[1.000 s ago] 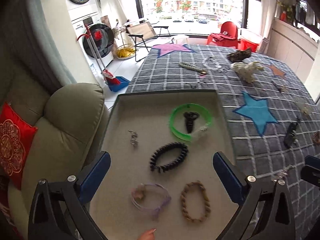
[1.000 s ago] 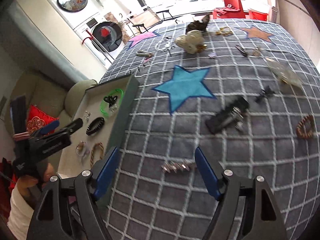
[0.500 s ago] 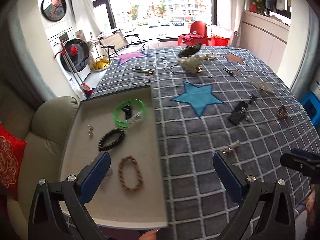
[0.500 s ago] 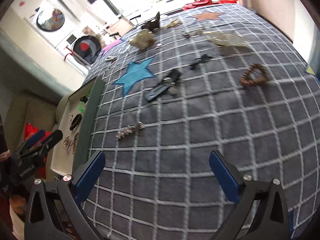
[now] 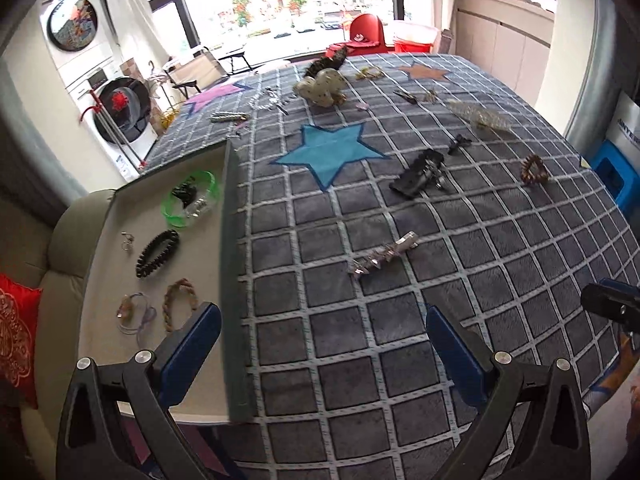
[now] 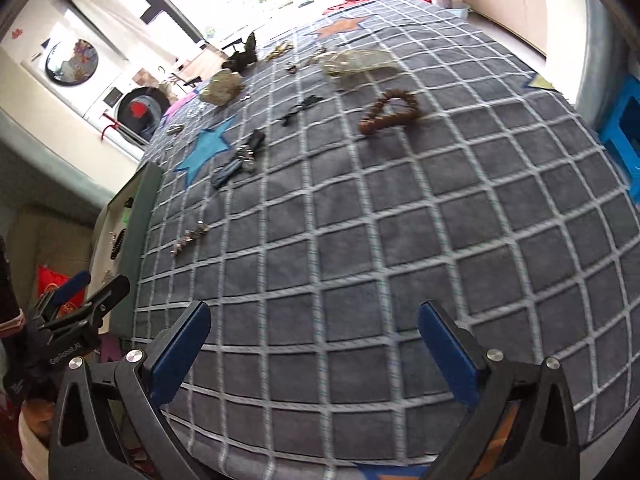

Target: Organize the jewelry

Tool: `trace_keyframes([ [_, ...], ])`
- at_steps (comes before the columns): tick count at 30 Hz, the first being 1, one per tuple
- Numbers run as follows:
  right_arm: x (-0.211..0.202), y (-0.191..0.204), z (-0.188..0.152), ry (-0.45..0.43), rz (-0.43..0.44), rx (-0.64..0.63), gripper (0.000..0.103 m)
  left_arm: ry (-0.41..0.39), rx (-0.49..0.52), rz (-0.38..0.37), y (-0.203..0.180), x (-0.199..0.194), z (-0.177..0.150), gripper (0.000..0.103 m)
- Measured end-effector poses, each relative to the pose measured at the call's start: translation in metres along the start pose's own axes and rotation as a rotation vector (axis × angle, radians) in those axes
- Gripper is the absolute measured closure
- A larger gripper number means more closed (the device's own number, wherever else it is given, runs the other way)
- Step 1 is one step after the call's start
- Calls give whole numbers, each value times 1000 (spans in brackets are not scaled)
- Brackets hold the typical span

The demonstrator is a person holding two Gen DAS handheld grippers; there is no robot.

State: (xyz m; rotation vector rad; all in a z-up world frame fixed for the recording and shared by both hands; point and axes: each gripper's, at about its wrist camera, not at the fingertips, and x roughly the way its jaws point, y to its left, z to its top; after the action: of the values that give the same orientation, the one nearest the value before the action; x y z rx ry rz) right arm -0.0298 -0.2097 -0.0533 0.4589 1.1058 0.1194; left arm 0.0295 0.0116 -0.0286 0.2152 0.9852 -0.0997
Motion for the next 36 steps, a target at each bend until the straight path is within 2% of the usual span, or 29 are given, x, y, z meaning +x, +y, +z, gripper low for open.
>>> trace_keyframes([
  [9,-6,-18,8,-30,-71,0,0,16,33,13,-18,15,6,0],
  [20,4,-28,32,-40,-91,21,0,16,89,21,-33,41,24,0],
  [36,31,-30,69,-33,-145,12,0,62,107,-41,-38,75,35,0],
])
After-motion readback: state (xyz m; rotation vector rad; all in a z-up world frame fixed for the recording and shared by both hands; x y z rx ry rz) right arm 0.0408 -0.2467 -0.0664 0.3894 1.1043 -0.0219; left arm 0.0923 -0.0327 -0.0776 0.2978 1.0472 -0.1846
